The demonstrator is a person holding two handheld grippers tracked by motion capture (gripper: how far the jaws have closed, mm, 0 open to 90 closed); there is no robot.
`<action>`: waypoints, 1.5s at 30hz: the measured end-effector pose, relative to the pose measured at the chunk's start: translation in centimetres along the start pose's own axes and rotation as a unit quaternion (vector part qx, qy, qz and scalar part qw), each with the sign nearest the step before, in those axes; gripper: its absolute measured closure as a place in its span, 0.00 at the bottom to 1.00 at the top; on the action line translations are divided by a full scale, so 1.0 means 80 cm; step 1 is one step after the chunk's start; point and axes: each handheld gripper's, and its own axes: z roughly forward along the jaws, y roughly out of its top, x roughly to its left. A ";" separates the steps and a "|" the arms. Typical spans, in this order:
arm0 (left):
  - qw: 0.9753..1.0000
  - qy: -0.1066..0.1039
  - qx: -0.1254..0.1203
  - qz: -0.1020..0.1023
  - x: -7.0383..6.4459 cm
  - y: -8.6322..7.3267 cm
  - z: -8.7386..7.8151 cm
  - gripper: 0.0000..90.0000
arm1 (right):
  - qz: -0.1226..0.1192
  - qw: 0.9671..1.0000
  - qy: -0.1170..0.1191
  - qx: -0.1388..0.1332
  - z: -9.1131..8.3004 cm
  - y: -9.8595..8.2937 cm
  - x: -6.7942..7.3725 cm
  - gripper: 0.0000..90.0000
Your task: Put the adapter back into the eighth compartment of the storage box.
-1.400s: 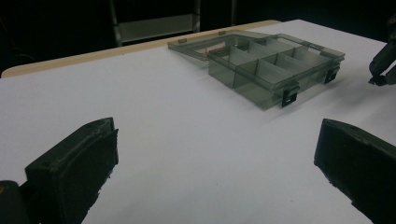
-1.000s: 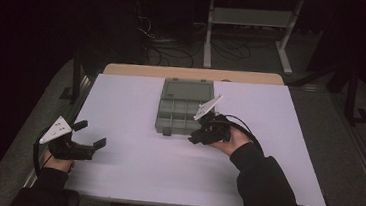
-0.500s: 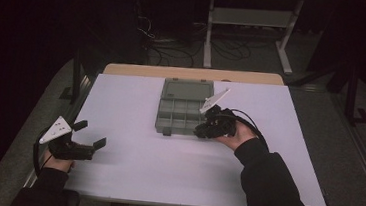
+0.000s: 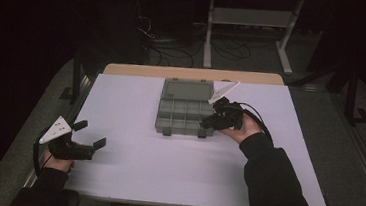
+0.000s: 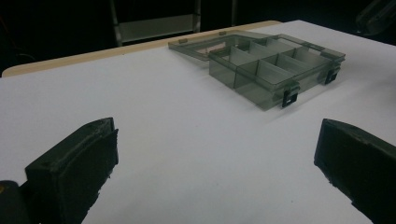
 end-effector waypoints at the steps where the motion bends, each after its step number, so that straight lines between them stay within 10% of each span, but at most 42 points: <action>1: 1.000 0.000 0.000 0.000 0.000 0.000 0.000 0.00 | 0.003 1.000 -0.001 -0.002 0.000 -0.001 -0.003 0.84; 45: 1.000 -0.002 0.001 0.004 0.000 0.000 0.000 0.00 | 0.039 0.999 -0.022 0.025 0.044 -0.020 -0.063 0.84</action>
